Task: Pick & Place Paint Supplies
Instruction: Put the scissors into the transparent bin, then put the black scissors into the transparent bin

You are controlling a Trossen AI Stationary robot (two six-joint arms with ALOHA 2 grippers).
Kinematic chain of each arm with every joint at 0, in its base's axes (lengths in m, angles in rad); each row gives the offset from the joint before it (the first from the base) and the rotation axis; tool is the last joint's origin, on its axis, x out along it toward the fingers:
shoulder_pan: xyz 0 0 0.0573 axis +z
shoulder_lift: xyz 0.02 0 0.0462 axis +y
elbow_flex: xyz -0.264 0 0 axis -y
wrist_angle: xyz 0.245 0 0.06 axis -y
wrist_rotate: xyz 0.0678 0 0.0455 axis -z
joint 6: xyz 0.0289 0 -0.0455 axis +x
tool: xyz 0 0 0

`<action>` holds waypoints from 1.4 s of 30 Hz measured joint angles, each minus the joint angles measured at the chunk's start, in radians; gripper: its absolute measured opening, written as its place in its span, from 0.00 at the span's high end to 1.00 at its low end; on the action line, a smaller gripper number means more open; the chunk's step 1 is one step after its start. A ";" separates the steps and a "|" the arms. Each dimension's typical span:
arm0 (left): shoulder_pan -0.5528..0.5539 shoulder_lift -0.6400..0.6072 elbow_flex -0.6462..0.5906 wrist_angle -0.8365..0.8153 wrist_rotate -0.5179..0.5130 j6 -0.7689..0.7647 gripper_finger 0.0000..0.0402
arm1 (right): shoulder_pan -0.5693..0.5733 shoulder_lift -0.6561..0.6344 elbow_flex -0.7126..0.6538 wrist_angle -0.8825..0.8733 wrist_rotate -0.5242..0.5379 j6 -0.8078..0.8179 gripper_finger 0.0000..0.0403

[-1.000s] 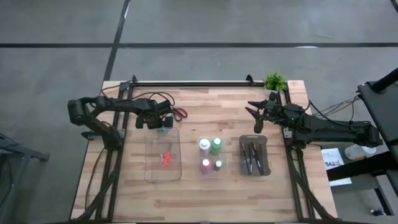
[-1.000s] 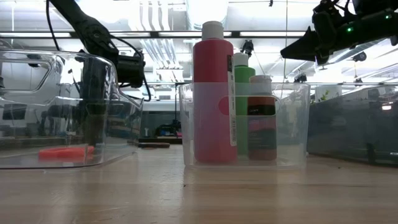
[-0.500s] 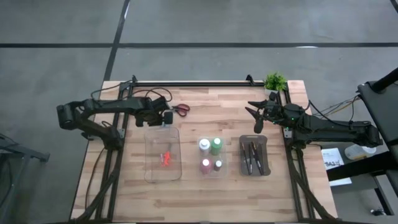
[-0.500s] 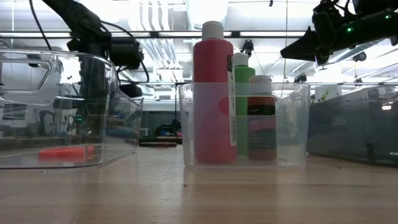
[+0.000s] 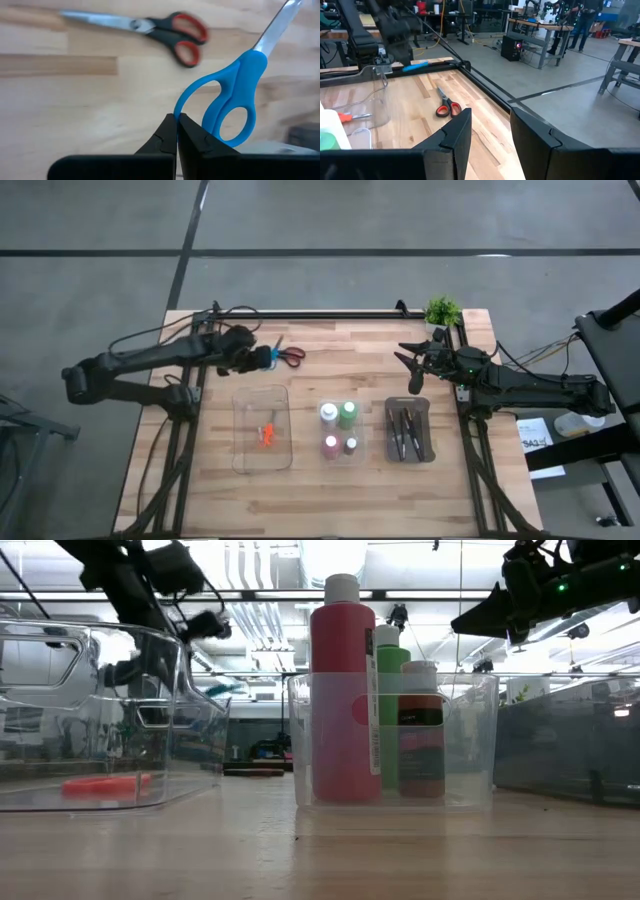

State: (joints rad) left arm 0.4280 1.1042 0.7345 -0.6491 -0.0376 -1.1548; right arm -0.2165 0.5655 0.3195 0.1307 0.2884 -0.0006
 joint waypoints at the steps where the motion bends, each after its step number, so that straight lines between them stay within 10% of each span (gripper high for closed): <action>1: -0.005 -0.018 0.000 0.010 0.000 0.003 1.00 | 0.000 0.000 0.000 0.000 0.000 0.000 0.67; 10: -0.121 -0.123 0.000 0.074 -0.022 -0.045 1.00 | 0.000 0.000 0.000 0.000 0.000 0.000 0.67; 33: -0.840 -0.103 0.059 -0.120 -0.314 -0.790 1.00 | 0.000 0.001 0.000 0.000 0.000 0.000 0.67; 42: -0.949 -0.010 0.059 -0.212 -0.260 -1.027 1.00 | 0.000 0.001 0.000 -0.001 0.000 0.000 0.67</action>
State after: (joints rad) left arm -0.5205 1.0944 0.7937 -0.8612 -0.2971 -2.1815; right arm -0.2165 0.5663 0.3199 0.1299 0.2884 -0.0006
